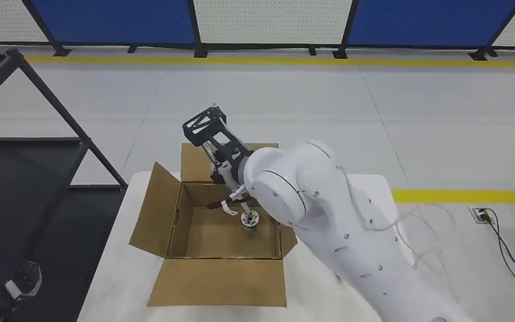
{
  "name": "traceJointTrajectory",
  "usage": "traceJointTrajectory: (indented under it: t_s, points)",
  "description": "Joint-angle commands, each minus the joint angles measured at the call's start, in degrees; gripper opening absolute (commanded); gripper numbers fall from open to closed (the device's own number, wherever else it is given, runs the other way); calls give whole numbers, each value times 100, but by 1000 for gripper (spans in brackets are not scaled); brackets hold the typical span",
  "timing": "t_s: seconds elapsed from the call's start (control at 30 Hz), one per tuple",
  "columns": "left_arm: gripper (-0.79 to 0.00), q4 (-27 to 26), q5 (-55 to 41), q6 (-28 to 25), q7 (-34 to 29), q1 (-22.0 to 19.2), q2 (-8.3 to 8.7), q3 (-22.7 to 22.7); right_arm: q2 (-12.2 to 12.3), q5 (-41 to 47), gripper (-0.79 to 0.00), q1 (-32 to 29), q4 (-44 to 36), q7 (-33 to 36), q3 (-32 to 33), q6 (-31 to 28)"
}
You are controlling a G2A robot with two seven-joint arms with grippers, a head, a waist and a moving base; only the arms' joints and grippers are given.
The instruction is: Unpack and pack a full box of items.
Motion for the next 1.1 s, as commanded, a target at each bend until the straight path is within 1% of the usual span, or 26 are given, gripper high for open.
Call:
traceJointTrajectory:
  t_s: [0.0,0.3,0.4,0.53,0.73,0.87,0.93,1.07]
  points:
    - [0,0,0,0,0,0,0,0,1,-5,-785,-4,-14,-5,2,3]
    - [0,0,0,0,0,0,0,0,1,-5,-785,-4,-14,-5,2,3]
    - [0,-112,305,70,239,-8,4,93,-28,25,-785,-86,158,-220,-129,-134]
    - [0,-126,422,56,349,24,-12,189,-225,488,-785,303,1116,-181,-555,-415]
    - [0,-92,371,25,489,98,-40,172,-690,1141,-785,873,2788,-239,-1345,-742]
    - [0,-92,371,25,489,98,-40,172,-959,1355,-785,1011,3606,-589,-1680,-1093]
    - [0,-92,371,25,489,98,-40,172,-1067,1458,-785,1042,3933,-749,-1782,-1356]
    - [0,-92,371,25,489,98,-40,172,-1260,1426,-785,1074,4551,-1015,-2000,-1676]
